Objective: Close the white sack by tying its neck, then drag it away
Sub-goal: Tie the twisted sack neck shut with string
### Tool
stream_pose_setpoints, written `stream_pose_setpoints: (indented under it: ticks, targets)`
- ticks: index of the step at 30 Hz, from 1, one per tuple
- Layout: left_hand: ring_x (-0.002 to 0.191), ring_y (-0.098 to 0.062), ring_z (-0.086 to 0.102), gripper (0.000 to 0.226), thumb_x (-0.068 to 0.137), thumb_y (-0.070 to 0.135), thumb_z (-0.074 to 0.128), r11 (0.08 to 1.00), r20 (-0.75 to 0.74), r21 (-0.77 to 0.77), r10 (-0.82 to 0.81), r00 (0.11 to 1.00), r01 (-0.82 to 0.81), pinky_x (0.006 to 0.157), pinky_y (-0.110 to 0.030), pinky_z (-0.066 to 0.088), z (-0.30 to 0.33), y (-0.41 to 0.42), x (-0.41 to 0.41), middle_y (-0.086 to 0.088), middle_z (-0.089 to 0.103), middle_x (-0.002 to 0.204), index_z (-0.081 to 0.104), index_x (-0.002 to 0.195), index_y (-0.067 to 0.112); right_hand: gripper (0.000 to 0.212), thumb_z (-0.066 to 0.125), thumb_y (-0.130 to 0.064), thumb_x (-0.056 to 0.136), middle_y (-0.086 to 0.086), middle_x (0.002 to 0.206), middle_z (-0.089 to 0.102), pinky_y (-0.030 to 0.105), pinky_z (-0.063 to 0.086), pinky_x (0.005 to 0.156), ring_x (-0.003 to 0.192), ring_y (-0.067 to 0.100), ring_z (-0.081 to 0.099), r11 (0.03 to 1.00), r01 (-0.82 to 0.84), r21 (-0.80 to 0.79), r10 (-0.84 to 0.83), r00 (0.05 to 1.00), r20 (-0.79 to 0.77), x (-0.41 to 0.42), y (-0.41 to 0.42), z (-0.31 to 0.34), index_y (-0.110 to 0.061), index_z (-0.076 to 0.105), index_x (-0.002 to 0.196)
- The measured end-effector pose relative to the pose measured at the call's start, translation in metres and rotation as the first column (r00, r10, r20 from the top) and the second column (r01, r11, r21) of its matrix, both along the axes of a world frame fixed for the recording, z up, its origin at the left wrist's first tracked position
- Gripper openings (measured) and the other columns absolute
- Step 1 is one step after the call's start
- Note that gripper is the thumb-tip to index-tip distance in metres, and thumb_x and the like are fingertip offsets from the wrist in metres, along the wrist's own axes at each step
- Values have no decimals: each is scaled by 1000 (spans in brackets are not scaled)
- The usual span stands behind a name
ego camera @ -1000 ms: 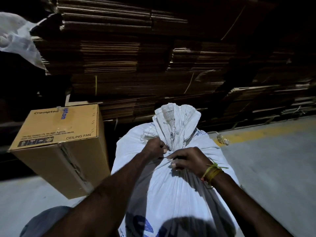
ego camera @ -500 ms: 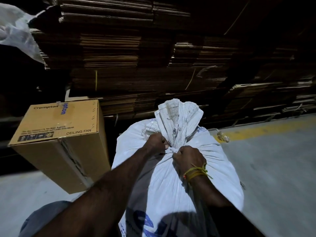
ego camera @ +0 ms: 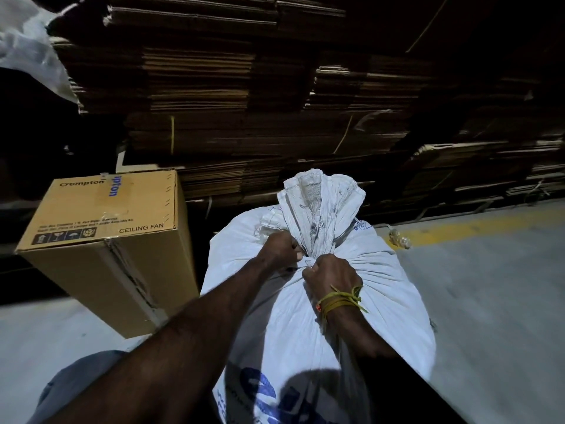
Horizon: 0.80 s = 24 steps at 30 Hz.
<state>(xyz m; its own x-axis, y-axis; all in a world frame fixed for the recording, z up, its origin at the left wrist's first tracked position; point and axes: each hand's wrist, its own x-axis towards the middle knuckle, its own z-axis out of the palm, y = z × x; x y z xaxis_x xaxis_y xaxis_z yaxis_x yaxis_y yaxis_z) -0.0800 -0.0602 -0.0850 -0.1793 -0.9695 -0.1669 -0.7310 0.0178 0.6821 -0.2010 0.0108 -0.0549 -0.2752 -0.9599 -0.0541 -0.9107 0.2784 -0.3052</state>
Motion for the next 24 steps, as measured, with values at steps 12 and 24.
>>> stream_pose_setpoints:
  ticks: [12, 24]
  targets:
    - [64, -21, 56, 37, 77, 3, 68, 1000, -2, -29, -9, 1000, 9, 61, -27, 40, 4, 4, 0, -16, 58, 62, 48, 47, 11, 30, 58, -39, 81, 10, 107, 68, 33, 48, 81, 103, 33, 62, 998, -11, -63, 9, 999, -36, 8, 5, -1, -16, 67, 100]
    - [78, -31, 67, 8, 77, 2, 69, 1000, -2, -12, -20, 1000, 20, 58, -24, 35, 11, 7, 0, -25, 69, 78, 70, 70, 0, 27, 54, -35, 82, 11, 101, 70, 30, 46, 76, 97, 32, 64, 995, -4, -104, 2, 1000, -25, 18, 10, -7, -15, 66, 95]
